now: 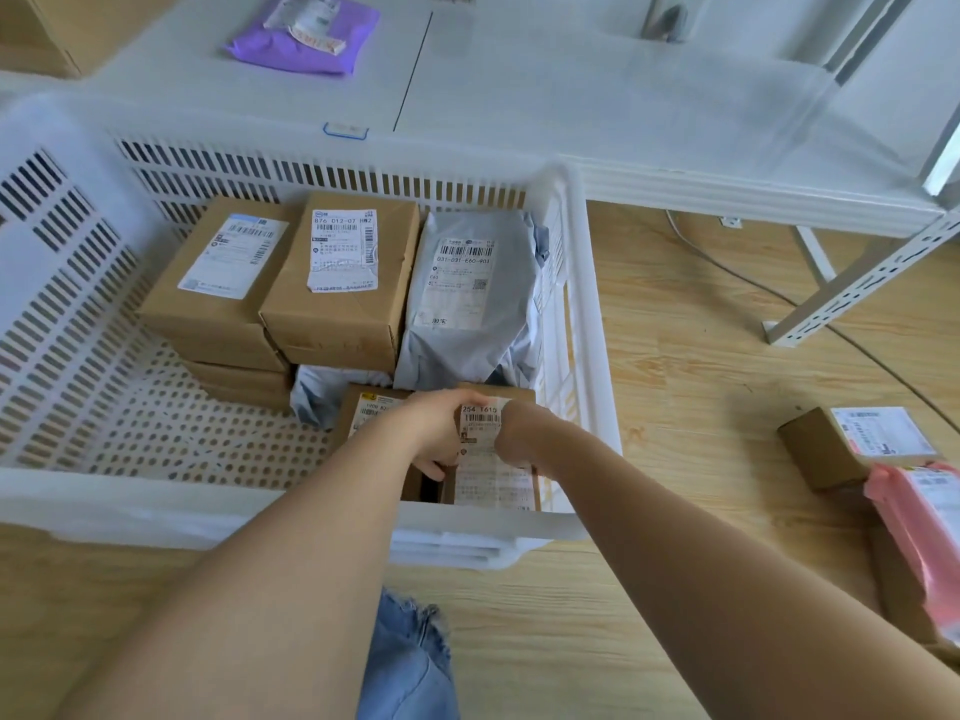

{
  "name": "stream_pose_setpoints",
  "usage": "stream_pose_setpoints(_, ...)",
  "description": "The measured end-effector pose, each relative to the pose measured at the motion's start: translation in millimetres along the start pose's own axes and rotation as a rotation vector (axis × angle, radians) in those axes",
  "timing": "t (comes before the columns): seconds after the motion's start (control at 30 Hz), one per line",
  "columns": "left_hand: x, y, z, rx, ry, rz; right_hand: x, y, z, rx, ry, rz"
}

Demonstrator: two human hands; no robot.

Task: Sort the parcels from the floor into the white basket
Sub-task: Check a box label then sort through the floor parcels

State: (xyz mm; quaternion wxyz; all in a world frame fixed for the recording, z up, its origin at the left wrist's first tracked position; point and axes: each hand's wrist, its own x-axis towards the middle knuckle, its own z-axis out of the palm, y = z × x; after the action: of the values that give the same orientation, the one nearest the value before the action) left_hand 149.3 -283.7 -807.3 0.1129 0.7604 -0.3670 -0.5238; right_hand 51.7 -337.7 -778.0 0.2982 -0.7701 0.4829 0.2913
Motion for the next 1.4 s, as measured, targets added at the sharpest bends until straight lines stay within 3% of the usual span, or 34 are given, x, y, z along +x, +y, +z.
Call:
stream_pose_setpoints(0.17, 0.1, 0.9, -4.9, 0.293, 0.063, 0.052, 7.1, -1.0, 2.2, -0.015, 0.058, 0.018)
stream_pose_setpoints(0.4, -21.3, 16.9, -17.4, 0.462, 0.174, -0.041, -35.8, 2.8, -25.8, 0.149, 0.336, -0.246)
stream_pose_setpoints(0.53, -43.8, 41.5, -24.4, 0.495, 0.401, -0.025, -75.0, 24.5, -55.5, 0.232, 0.595, -0.353)
stream_pose_setpoints(0.67, -62.5, 85.7, -1.8, 0.331, 0.601, 0.138, -113.9, 79.9, -72.0, 0.213, 0.769, -0.319)
stream_pose_setpoints(0.77, -76.0, 122.3, 24.3, 0.239, 0.634, 0.230, -136.9, 128.7, -73.9, 0.189, 0.783, -0.199)
stream_pose_setpoints(0.93, -91.4, 167.3, 61.8, 0.317, 0.608, 0.251, -164.7, 210.8, -75.3, 0.177, 0.748, -0.043)
stream_pose_setpoints(1.13, -94.8, 222.3, 111.6, 0.415, 0.606, 0.271, -191.8, 306.2, -83.2, 0.060, 0.585, 0.041)
stream_pose_setpoints(1.4, -52.7, 280.5, 187.6, 0.463, 0.534, 0.283, -182.8, 430.6, -67.6, 0.270, 0.619, 0.163)
